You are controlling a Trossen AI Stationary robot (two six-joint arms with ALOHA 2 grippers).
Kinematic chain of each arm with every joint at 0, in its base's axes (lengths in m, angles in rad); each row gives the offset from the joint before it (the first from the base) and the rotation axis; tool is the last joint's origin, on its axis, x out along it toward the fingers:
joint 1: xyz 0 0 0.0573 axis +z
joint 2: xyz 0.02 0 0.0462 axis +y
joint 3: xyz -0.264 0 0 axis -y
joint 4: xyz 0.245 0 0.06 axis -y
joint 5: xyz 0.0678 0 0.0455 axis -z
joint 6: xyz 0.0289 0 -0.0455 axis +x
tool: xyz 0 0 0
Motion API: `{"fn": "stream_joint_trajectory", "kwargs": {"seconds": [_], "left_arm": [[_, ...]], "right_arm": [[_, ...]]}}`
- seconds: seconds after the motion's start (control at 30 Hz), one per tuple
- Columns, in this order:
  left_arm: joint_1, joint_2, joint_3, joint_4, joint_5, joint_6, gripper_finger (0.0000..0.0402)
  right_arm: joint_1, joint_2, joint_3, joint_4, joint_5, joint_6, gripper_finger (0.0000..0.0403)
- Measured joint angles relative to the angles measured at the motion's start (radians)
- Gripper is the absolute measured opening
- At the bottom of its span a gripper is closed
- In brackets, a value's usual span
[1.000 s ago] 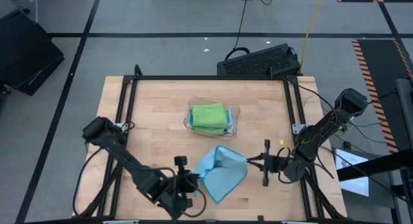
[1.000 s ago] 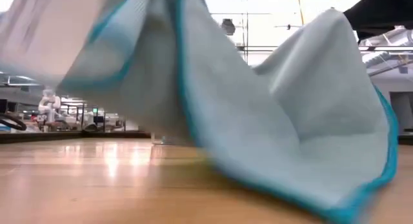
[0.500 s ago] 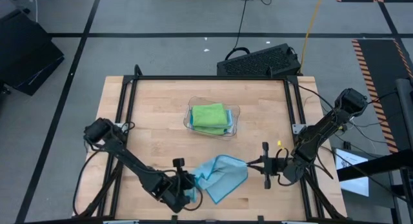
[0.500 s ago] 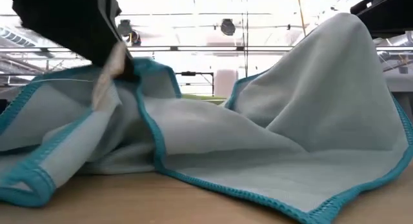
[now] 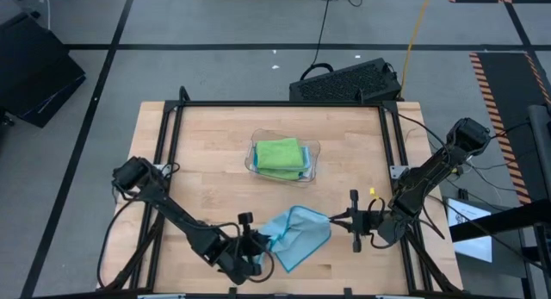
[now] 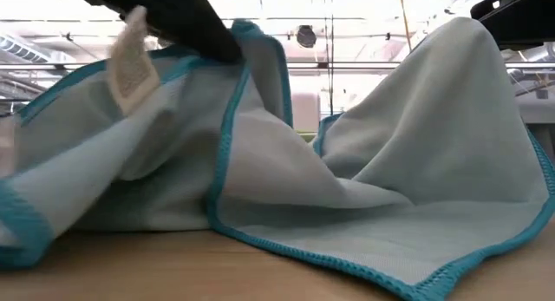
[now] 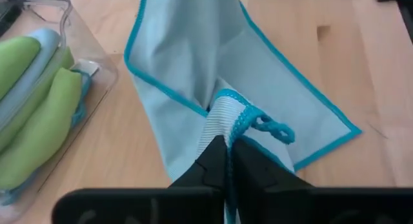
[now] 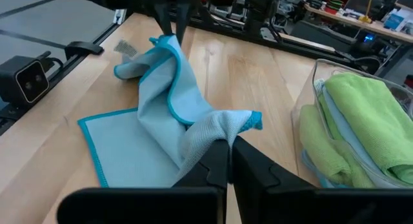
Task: Fold microfiber towels
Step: Fold the blue microfiber cloth
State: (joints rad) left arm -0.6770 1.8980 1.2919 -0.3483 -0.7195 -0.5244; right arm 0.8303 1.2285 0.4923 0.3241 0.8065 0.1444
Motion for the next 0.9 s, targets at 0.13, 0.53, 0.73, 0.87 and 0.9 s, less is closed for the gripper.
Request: {"fn": "stream_joint_trajectory", "kwargs": {"seconds": [0.13, 0.53, 0.73, 0.87, 0.9], "left_arm": [[0.015, 0.000, 0.000, 0.003, -0.001, -0.012, 0.0061], [0.057, 0.000, 0.000, 0.011, 0.039, 0.058, 0.0144], [0.074, 0.000, 0.000, 0.025, 0.129, 0.127, 0.0145], [0.095, 0.000, 0.000, 0.026, 0.138, 0.174, 0.0136], [0.098, 0.000, 0.000, 0.029, 0.151, 0.195, 0.0128]], "right_arm": [[0.000, 0.000, 0.000, 0.000, 0.000, -0.016, 0.0006], [0.000, 0.000, 0.000, 0.003, 0.001, -0.080, 0.0006], [-0.011, 0.000, 0.000, 0.017, 0.003, -0.085, 0.0006], [-0.017, 0.000, 0.000, 0.017, 0.003, -0.085, 0.0006], [-0.018, 0.000, 0.000, 0.016, 0.003, -0.085, 0.0006]]}}
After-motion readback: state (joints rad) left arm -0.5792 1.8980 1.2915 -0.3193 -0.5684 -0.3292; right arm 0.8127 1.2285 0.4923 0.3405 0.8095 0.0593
